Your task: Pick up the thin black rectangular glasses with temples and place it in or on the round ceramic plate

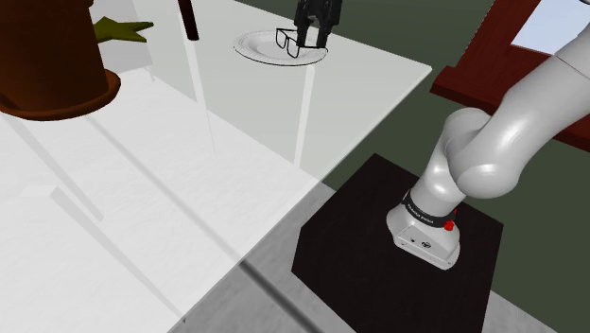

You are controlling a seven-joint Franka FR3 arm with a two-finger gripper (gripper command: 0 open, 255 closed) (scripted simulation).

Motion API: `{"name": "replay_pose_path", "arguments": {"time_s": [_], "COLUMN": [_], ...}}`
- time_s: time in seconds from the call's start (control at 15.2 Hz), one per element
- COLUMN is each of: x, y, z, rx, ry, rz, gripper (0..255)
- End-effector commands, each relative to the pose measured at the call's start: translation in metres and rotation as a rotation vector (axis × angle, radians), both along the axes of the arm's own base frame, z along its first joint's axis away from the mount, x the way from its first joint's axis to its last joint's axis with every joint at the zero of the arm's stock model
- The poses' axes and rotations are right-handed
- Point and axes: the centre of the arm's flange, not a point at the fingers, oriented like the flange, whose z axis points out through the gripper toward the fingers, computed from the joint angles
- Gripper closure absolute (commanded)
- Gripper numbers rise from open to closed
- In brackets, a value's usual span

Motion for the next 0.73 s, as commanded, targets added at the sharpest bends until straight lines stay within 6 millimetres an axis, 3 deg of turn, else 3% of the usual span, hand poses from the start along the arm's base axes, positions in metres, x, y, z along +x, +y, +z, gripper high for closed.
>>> {"name": "replay_pose_path", "arguments": {"time_s": [0.0, 0.53, 0.59, 0.66], "x": [-0.0013, -0.0013, -0.0013, -0.0013], "y": [0.0050, 0.0050, 0.0050, 0.0050], "z": [-0.0127, -0.0126, -0.0126, -0.0126], "rx": [0.000, 0.000, 0.000, 0.000], "ry": [0.002, 0.002, 0.002, 0.002], "rz": [0.000, 0.000, 0.000, 0.000], "gripper": [0, 0, 255, 255]}}
